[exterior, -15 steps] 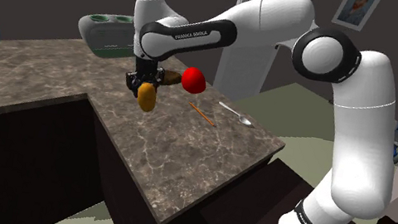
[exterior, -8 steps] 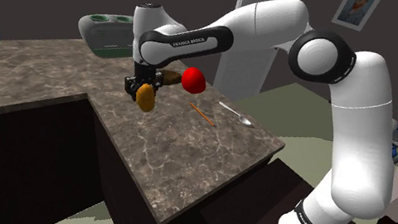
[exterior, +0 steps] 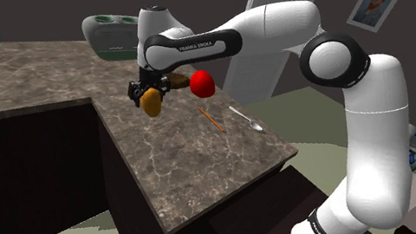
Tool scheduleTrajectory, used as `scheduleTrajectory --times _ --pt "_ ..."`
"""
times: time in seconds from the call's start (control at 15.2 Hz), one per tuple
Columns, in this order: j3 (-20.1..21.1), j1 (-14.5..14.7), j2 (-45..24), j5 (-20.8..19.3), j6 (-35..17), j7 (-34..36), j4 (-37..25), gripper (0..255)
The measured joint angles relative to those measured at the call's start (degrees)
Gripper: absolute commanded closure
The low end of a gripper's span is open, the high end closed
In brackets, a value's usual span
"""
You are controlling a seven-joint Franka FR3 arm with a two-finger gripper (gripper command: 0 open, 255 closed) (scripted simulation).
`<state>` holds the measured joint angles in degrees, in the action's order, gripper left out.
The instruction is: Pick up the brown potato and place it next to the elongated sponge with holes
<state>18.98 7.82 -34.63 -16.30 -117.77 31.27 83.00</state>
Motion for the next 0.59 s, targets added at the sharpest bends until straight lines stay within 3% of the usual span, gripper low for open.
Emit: scheduleTrajectory --times 0.2,0.59 --pt "0.1 -0.1 0.3 0.1 0.1 -0.1 0.4 0" --pt "0.5 -0.3 2.3 1.1 5.8 -1.0 -2.3 0"
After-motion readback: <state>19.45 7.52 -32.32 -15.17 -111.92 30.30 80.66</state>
